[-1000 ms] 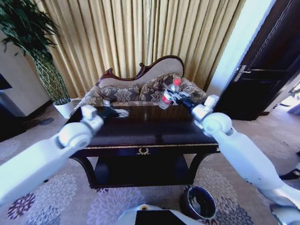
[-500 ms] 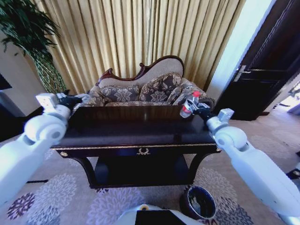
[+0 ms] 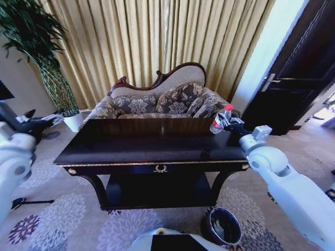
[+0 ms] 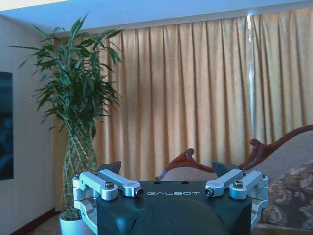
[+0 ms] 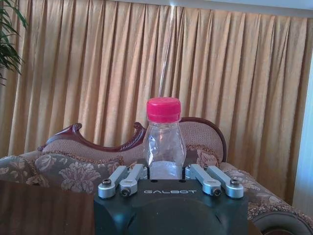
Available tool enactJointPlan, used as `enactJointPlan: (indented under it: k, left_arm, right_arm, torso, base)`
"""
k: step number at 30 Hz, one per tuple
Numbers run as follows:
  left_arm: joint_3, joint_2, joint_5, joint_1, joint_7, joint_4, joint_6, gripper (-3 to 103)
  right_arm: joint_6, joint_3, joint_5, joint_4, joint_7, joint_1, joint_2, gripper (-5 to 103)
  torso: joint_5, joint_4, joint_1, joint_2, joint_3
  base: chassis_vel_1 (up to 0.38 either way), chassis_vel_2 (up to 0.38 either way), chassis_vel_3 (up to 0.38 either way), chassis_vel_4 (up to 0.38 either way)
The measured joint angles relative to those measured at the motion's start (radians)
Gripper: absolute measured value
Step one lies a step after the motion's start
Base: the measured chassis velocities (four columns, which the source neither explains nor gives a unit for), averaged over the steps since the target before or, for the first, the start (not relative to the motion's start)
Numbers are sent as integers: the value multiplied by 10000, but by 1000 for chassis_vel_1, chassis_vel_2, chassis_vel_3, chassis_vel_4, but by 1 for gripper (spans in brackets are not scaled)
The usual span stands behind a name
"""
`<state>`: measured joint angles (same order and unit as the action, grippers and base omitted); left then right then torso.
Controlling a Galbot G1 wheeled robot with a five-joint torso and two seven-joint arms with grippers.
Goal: Move to the front of the table and place the trash on the table into the trash bin.
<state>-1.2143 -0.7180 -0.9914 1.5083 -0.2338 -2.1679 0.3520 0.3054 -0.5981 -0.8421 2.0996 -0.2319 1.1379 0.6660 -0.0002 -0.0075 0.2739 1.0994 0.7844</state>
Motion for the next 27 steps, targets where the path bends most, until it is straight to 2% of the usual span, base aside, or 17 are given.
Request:
enactJointPlan:
  k: [4,10,27]
  left_arm:
    - [-354,-313,-7,380,335,-471,-16,100]
    - [-158,-428,207,692,434,-538,-217,100]
    - [319,-288,395,715,231,-646,-286,100]
  right_arm:
    - [159,-278,-284,342,-148,245,-122,28]
    - [175,-530,-460,524,-171,536,-154,28]
    - [54,-733,-371,691,-127,913,274,28]
  torso:
    - [0,0,0,0,0]
    - [1,1,1,0,1]
    - [0,1,2,-1,1]
  base:
    - [0,0,0,0]
    - [0,0,0,0]
    - [18,-21,-18,17]
